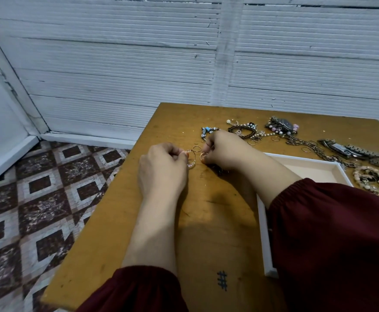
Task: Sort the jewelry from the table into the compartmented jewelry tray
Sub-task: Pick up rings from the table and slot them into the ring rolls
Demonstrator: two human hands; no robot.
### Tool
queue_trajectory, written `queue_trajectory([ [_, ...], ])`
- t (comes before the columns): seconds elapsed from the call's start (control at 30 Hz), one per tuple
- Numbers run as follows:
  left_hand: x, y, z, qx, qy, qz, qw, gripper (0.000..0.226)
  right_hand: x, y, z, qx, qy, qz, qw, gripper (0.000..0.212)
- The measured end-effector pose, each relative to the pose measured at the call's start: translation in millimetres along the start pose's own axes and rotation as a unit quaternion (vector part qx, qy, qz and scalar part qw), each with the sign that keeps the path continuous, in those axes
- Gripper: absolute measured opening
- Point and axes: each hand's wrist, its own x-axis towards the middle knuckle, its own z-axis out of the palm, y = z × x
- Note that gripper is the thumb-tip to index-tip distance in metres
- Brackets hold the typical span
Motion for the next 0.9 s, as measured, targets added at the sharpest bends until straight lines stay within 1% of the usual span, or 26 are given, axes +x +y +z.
queue_trajectory([
  [0.17,0,-1,-2,-0.005,0.001,-0.004,1.000,0.011,-5,1,2,0.049,0.033,-0.018,0.998,0.019],
  [0.23,0,0,-1,-0.010,0.001,-0.002,1.000,0.010,-9,0,-1,0.059,0.026,-0.025,0.998,0.021],
  [0.33,1,0,-1,-0.019,0.002,0.003,1.000,0.011,-14,-1,-7,0.077,0.025,-0.034,0.996,0.019],
  [0.5,-4,5,-6,-0.040,-0.002,0.030,0.999,0.012,-26,3,-23,0.147,0.061,-0.035,0.987,0.022],
  [0.73,-22,21,3,-0.118,-0.044,0.097,0.987,0.017,-67,26,-40,0.291,0.131,0.001,0.948,0.017],
  [0.9,-42,32,7,-0.146,-0.103,0.131,0.975,0.007,-109,47,-50,0.355,0.186,0.002,0.916,0.015],
])
